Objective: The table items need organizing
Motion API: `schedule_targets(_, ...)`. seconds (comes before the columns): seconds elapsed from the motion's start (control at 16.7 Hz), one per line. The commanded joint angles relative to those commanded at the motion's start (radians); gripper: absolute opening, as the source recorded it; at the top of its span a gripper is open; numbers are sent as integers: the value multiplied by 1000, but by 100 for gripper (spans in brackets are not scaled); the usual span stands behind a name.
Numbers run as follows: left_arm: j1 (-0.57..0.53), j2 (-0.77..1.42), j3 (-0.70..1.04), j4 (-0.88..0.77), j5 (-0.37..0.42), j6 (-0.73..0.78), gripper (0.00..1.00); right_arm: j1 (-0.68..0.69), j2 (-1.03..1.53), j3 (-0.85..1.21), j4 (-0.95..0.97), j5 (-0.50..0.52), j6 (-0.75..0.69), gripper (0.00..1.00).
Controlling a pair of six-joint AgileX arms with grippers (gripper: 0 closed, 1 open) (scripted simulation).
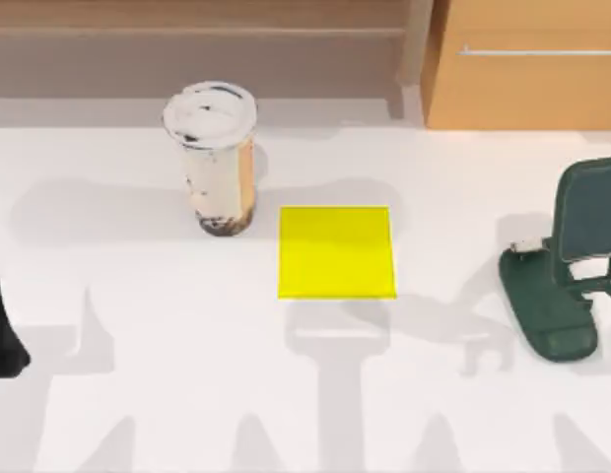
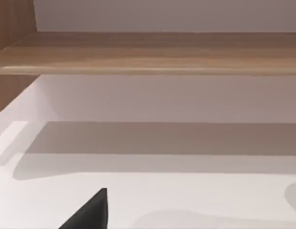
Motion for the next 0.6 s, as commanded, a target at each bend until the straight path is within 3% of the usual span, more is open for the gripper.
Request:
schedule_targets(0.3, 0, 0, 0, 0, 0, 0, 100, -20, 65, 59, -53, 0, -43, 100)
schedule_targets(0.6, 0, 0, 0, 0, 0, 0, 100, -104, 377, 301, -270, -1, -217, 100)
